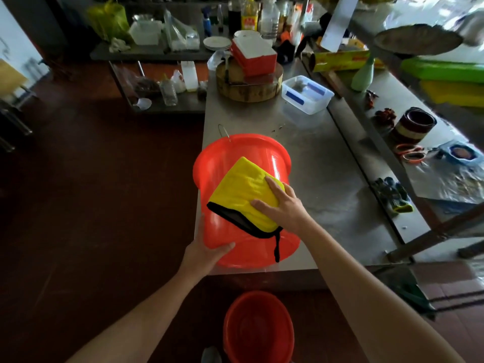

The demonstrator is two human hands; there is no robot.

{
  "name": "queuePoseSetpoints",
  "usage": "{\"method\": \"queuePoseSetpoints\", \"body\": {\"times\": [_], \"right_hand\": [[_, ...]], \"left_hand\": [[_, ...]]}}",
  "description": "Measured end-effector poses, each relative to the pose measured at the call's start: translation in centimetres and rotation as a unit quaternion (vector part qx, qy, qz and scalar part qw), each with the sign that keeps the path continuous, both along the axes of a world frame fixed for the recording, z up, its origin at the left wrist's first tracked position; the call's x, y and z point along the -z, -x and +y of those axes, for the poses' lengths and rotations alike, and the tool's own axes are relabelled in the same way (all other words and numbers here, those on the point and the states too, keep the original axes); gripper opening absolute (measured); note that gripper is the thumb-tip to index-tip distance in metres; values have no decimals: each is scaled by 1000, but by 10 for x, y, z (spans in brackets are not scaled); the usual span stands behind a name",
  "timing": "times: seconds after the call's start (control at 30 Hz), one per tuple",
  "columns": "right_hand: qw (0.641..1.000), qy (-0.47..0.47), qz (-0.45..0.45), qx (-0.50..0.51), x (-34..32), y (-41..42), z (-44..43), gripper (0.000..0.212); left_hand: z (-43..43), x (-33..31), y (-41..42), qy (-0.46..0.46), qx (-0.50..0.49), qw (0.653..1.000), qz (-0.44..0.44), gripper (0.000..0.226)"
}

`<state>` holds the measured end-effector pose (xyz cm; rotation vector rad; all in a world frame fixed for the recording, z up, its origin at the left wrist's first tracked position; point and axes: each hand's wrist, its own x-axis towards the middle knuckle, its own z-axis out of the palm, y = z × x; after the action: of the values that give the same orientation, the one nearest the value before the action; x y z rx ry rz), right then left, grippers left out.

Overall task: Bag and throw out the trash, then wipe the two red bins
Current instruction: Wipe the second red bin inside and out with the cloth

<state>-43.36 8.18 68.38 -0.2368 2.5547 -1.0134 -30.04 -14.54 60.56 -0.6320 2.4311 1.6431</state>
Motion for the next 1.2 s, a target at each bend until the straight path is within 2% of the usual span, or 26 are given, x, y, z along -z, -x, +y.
{"method": "queuePoseSetpoints", "body": {"times": [0.1,0.23,0.27,0.4,0.5,0.6,0.67,0.73,0.83,0.9,1.07,1.13,1.2], "right_hand": [[998,-49,-17,-33,-43,23,-15,105],[995,-62,-18,-73,-82,44,-25,95],[995,-61,-28,-76,-89,47,-26,92],[994,10,-61,-91,-106,53,-29,73],[996,-20,2,-84,-101,53,-30,76],[984,-134,91,-76,-63,37,-32,72],[974,-170,141,-56,-28,17,-31,57],[968,-147,204,-23,-1,1,-26,46],[961,-117,252,-5,10,-4,-22,40],[960,-136,244,-11,2,-2,-25,40],[969,-197,149,-18,-26,-3,-25,41],[962,-247,117,-10,-31,-8,-22,43],[948,-291,128,3,-34,-11,-23,43]], "left_hand": [[-10,-32,12,10,4,1000,-8,104],[-23,-79,23,26,24,999,-29,68],[-25,-91,25,24,25,999,-42,71],[-32,-130,38,38,25,990,-130,113],[-34,-145,49,48,22,981,-184,114],[-34,-135,58,91,42,972,-214,80],[-29,-121,57,191,61,958,-204,64],[-24,-106,50,255,49,949,-180,69],[-21,-86,43,223,52,958,-174,80],[-19,-79,42,191,43,966,-169,84],[-15,-73,55,264,27,957,-122,77],[-11,-75,62,256,17,959,-120,70],[-8,-74,67,254,13,960,-118,68]]}}
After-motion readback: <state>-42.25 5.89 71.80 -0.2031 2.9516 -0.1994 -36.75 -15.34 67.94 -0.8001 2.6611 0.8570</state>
